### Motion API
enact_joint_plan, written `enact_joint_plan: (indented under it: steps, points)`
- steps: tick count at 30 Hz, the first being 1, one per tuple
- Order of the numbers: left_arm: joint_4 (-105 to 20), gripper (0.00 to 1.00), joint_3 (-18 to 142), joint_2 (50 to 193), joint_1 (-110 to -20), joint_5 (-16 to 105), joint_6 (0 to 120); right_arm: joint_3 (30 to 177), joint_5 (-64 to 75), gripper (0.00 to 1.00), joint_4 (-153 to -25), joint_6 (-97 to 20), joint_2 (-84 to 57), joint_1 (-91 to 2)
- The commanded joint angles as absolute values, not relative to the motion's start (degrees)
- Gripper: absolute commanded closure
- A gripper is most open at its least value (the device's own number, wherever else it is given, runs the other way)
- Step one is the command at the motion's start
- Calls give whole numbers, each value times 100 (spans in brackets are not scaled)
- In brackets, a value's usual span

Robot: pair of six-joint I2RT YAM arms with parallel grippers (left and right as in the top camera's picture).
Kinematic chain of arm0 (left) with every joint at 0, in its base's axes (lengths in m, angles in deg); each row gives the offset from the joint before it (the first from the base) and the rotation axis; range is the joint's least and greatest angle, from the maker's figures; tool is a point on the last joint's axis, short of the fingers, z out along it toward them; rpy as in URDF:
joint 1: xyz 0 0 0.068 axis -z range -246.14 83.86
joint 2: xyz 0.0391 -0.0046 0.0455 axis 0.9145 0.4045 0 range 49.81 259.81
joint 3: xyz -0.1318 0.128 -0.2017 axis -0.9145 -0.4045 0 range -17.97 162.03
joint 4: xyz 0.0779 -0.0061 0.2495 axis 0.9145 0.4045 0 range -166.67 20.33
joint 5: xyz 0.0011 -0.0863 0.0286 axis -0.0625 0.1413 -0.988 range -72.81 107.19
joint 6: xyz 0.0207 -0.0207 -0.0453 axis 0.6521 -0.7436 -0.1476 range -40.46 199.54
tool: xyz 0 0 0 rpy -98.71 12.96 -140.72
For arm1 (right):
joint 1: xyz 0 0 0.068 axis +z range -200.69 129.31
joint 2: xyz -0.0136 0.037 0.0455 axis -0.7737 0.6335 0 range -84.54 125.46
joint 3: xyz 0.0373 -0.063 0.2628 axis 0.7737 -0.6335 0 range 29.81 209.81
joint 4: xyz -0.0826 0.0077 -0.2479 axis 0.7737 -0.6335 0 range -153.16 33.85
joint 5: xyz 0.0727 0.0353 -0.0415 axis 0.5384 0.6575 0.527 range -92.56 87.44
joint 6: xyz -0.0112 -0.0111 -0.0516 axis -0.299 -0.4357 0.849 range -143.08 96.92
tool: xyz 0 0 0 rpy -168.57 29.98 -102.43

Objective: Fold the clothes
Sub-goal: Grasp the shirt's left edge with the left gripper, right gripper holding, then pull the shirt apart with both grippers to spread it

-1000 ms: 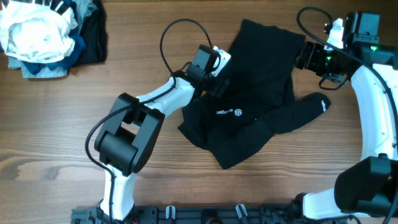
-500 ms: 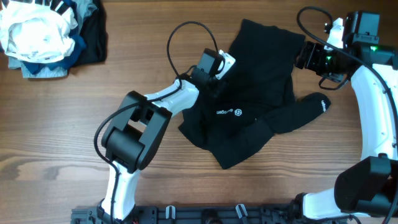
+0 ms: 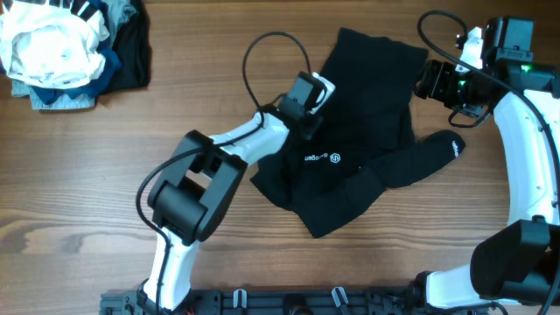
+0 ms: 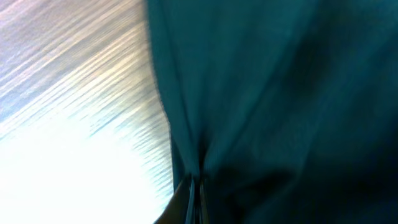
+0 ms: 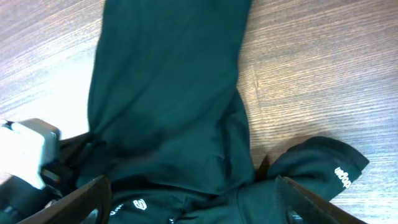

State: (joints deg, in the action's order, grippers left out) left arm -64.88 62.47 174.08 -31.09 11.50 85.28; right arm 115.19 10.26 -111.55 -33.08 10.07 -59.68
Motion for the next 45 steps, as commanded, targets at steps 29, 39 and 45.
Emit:
enact_joint_plan:
  steps: [29, 39, 45]
  points:
    - [-2429, 17, 6403, 16203, -6114, 1506, 5981, 11454, 1485, 25, -10812, -3389, 3033, -4104]
    - [-2562, 3, 6715, 15900, -6370, 1506, 5979, 11454, 621, 67, -10801, -4001, 3560, -3623]
    - [-2822, 0, 6757, 15727, -6530, 1670, 6119, 11454, 156, 96, -10869, -3745, 3557, -4152]
